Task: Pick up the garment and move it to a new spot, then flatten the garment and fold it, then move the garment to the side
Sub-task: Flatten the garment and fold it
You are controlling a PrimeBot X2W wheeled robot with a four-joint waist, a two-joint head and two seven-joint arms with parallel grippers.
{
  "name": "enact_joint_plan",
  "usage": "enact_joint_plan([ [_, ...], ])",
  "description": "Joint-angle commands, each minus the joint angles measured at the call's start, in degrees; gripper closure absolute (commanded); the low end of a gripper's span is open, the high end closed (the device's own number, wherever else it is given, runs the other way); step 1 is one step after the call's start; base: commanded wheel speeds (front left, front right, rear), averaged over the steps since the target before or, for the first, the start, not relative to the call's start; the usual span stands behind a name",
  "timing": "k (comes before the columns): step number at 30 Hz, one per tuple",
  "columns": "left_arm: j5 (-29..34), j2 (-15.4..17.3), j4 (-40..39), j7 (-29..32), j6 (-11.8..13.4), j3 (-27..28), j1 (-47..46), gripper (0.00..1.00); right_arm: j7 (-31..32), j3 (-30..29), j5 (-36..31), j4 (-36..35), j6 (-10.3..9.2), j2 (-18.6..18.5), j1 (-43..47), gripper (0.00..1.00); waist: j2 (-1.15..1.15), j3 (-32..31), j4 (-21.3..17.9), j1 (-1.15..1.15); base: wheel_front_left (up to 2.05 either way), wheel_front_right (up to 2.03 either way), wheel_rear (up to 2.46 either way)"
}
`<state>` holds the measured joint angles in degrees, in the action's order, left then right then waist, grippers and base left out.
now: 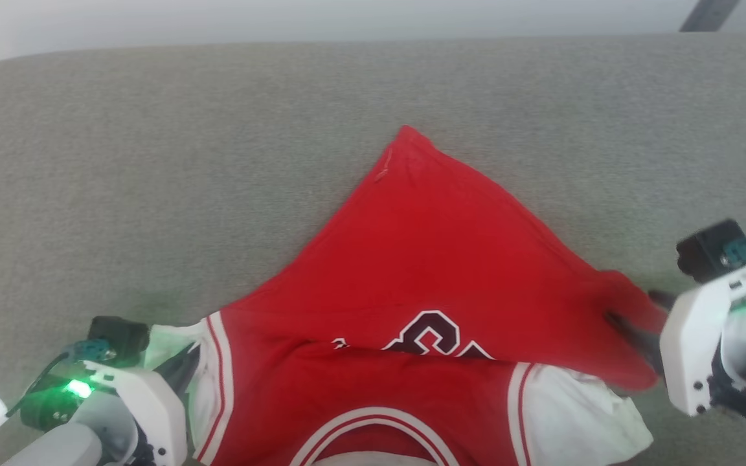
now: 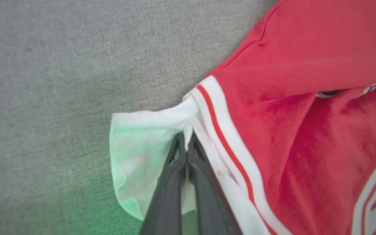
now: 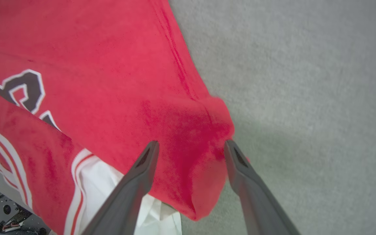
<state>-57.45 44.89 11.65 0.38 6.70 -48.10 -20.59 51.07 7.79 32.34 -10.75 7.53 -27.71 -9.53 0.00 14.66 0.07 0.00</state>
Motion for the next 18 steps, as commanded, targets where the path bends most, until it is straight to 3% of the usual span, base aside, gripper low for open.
enact_joint_plan([
  [1, 0.31, -0.53, 0.22, 0.51, -0.35, -0.78, -0.43, 1.0, 0.38, 0.5, -0.64, -0.98, -0.09, -0.23, -1.44, 0.0, 0.0, -0.09, 0.98, 0.0, 0.0, 0.0, 0.0],
  [6, 0.95, -1.73, 0.42, 0.68, -0.54, -1.36, -1.54, 1.0, -1.95, 3.12, -1.57, -0.48, -0.09, -0.13, -8.23, 0.0, 0.0, 0.01, 3.33, 0.0, 0.0, 0.0, 0.0],
  [10, 1.53, -3.13, 0.68, 0.91, -1.07, -2.06, -2.45, 1.0, -6.3, 7.17, -2.33, 3.96, -0.09, 0.56, -15.6, 0.0, 0.0, 0.44, 5.42, 0.0, 0.0, 0.0, 0.0],
  [18, 2.75, -5.98, 2.32, 0.97, -2.74, -3.18, -5.51, 1.0, -13.15, 17.13, -2.02, 21.77, -0.09, 3.96, -31.19, 0.0, 0.0, 2.6, 9.95, 0.0, 0.0, 0.0, 0.0],
])
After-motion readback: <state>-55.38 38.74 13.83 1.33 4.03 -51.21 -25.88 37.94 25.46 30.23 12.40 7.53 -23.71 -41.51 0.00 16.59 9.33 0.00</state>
